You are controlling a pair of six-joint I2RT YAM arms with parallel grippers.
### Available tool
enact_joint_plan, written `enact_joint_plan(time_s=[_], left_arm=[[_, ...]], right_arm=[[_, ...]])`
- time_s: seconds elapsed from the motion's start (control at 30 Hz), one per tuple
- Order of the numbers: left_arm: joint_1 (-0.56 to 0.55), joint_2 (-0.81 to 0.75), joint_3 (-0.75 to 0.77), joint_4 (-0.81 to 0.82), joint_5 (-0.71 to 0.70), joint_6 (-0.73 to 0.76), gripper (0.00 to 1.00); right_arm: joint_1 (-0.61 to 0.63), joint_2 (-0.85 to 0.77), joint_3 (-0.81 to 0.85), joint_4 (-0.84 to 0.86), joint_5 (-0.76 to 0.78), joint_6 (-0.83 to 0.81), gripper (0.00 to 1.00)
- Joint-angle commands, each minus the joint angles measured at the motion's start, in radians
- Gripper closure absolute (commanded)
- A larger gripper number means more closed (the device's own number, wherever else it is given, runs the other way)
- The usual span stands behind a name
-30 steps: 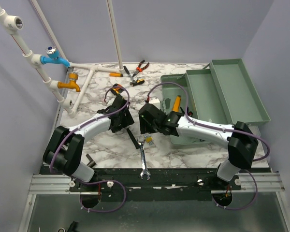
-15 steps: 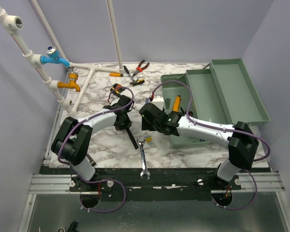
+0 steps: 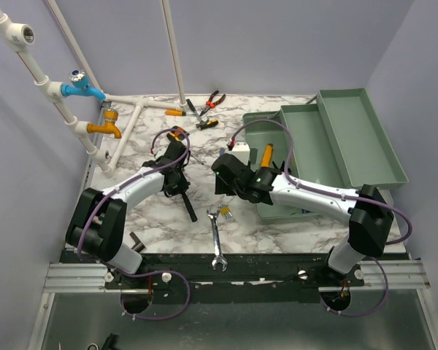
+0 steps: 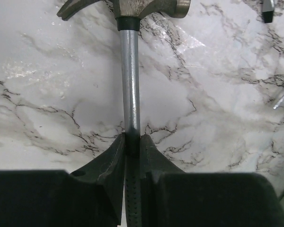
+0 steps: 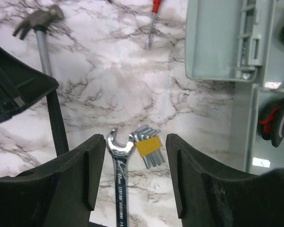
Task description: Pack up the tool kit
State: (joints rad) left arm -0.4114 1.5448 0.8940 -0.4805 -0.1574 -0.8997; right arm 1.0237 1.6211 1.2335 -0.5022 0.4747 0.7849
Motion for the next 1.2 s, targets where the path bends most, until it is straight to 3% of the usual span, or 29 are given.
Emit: enact_joint_plan(time_s=[0.0, 0.23, 0.47, 0.73, 0.83, 1.17], left_arm=[[0.008, -0.108, -0.035, -0.001, 0.019, 0.031, 0.97], [0.008, -0.214, -0.116, 0.040, 0.066, 0.032, 1.00], [0.008, -0.232, -0.176, 0.115, 0.157, 0.016, 1.00], [0.008, -0.355, -0.180, 0.118, 0.188, 0.034, 1.00], [0.008, -0.398, -0.184, 0.116, 0.191, 0.031, 1.00], [0.008, -0.428, -0.176, 0.142, 0.241, 0.025, 1.00]], right_arm=[[0.000, 0.044, 0.085, 0.002, 0.048, -0.027, 0.38], [-0.001, 0.070, 0.124, 0.030, -0.009, -0.040, 0.38], [0.000, 0.063, 0.095, 0.074, -0.213, -0.055, 0.35], [-0.002, -0.012, 0.036, 0.080, -0.230, -0.066, 0.33], [-0.002, -0.013, 0.012, 0.091, -0.299, -0.057, 0.27], [-0.001, -0.056, -0.070, 0.185, -0.360, -0.014, 0.22]])
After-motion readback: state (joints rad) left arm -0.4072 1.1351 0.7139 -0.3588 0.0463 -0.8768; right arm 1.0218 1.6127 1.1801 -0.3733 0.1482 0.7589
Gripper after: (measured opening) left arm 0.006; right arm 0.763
